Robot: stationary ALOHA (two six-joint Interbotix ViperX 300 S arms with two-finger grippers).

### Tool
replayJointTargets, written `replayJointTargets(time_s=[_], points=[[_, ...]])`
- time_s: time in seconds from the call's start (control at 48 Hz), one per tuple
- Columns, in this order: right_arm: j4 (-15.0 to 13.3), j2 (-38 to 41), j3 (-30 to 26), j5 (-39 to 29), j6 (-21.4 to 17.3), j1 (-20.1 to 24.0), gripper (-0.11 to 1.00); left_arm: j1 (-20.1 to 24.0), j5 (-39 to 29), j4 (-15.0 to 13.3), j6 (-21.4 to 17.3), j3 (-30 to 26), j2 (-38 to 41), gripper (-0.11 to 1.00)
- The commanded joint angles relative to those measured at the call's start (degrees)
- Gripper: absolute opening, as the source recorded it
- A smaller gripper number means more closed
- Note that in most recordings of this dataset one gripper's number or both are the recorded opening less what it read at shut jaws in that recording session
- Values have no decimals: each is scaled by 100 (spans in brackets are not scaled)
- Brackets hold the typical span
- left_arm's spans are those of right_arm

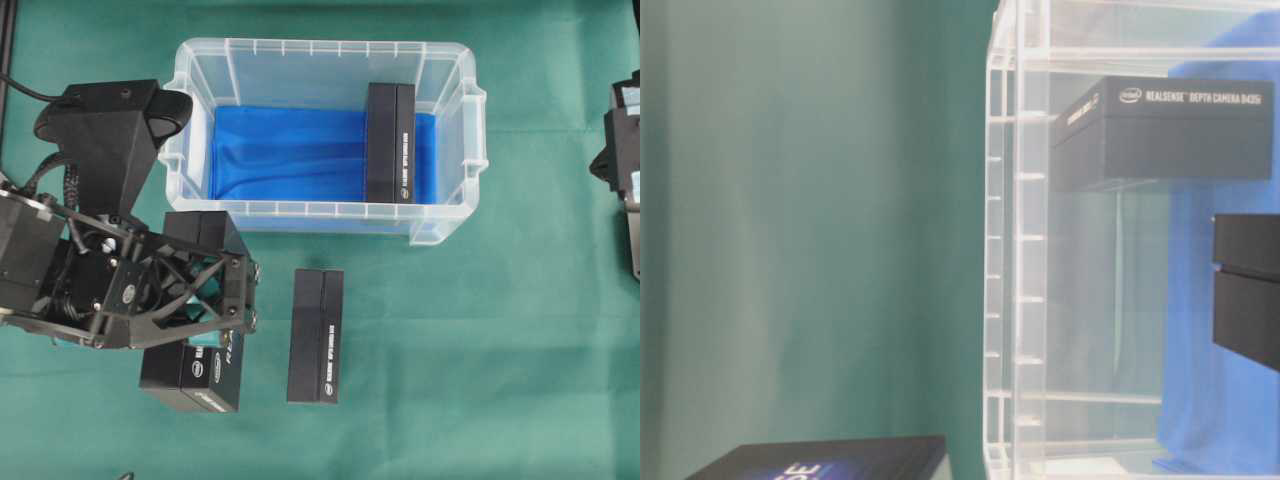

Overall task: Take the box out of the case with the left arm.
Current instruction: 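Carry the box out over the case front wall toward the table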

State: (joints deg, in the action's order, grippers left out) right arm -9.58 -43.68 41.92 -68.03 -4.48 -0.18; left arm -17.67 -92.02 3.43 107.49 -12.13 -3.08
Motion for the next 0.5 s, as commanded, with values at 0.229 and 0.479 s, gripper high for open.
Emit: replayJointTargets(time_s=[0.229,0.479], points=[[-26,18,-70,18,0,-9,3,0,703,26,18,765,-70,61],[-26,18,-62,26,-9,0,3,0,1582,35,26,1960,-62,61]])
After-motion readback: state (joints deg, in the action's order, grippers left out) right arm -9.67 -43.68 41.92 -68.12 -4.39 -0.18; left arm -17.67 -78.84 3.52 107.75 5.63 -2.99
